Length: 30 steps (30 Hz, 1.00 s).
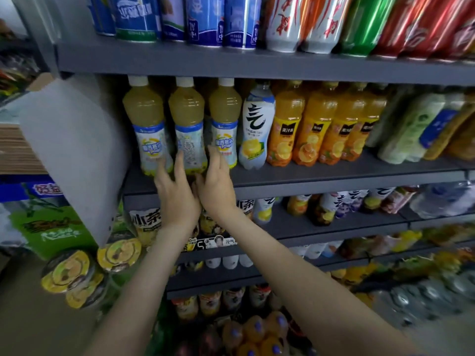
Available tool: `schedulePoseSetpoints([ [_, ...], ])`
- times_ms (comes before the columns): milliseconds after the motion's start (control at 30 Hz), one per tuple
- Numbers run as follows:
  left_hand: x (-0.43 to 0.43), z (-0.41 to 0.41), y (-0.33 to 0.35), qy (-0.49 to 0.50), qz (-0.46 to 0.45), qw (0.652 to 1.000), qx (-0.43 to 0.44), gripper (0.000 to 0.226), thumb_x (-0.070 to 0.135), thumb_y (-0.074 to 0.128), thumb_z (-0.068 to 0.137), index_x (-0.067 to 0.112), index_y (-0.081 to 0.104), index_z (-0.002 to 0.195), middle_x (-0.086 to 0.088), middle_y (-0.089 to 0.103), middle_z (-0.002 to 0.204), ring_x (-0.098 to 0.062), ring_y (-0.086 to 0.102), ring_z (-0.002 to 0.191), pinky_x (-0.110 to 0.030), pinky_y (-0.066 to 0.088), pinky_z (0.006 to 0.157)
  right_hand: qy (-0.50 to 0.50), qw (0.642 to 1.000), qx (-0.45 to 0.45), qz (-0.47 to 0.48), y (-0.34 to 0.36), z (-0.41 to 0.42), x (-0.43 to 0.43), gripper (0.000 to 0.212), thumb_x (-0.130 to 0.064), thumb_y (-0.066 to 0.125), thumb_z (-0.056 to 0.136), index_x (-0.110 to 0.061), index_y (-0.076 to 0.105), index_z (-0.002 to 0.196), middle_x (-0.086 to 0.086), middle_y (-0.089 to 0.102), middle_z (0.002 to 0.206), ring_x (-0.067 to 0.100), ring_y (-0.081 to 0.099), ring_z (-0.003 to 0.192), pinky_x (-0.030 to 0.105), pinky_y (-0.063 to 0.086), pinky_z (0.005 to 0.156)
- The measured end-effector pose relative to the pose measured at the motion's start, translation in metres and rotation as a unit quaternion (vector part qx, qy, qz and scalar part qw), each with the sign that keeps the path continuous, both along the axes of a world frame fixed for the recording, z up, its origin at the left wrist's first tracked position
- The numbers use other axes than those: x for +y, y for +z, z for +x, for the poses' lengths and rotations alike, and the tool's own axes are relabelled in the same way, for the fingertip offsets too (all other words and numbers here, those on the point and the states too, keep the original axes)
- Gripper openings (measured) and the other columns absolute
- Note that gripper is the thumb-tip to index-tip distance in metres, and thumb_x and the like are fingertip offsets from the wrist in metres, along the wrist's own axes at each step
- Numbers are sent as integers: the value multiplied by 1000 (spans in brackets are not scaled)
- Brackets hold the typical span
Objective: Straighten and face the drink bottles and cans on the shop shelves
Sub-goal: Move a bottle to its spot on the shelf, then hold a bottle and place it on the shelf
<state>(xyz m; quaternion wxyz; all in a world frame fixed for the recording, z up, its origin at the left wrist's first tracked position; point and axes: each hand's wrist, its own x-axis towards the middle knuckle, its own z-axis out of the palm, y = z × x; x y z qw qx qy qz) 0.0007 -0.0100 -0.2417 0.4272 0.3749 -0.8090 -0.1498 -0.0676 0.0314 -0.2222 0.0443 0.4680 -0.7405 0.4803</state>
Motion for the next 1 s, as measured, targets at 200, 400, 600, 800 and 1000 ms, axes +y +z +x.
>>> schedulePoseSetpoints([
  [200, 51, -19, -14, -101, -48, 993, -31, 47, -2, 59, 84, 0, 49, 130, -24, 44, 134, -40, 40, 123, -48, 39, 101, 8, 1000, 29, 7, -17, -25, 61, 39, -4, 50, 91, -1, 46, 130, 16, 52, 123, 28, 46, 116, 35, 42, 93],
  [400, 109, -53, -23, -129, -14, 989, -74, 42, -1, 61, 85, 1, 53, 126, -21, 52, 124, -41, 51, 112, -51, 46, 90, -14, 1000, 8, 26, -36, -60, 131, 28, -9, 50, 94, -10, 51, 122, 8, 55, 118, 21, 48, 111, 32, 45, 85],
  [600, 177, -99, -29, -188, 35, 972, -136, 45, 10, 55, 91, 7, 45, 135, -13, 48, 134, -31, 48, 121, -42, 44, 94, -73, 996, -14, 47, -53, -110, 214, 28, -10, 52, 93, -7, 53, 120, 10, 56, 116, 24, 51, 110, 28, 43, 88],
  [800, 263, -162, -46, -195, 102, 948, -228, 47, 29, 48, 95, 15, 37, 139, -6, 43, 136, -26, 46, 119, -37, 42, 90, -127, 986, -42, 98, -71, -179, 321, 30, -17, 52, 95, -13, 48, 124, 5, 53, 119, 19, 50, 113, 28, 44, 86],
  [1000, 339, -229, -69, -207, 155, 923, -287, 51, 31, 48, 96, 14, 32, 141, -8, 39, 139, -26, 44, 122, -35, 45, 88, -182, 972, -84, 120, -91, -253, 428, 30, -15, 53, 94, -11, 50, 123, 6, 56, 117, 22, 51, 113, 28, 44, 87],
])
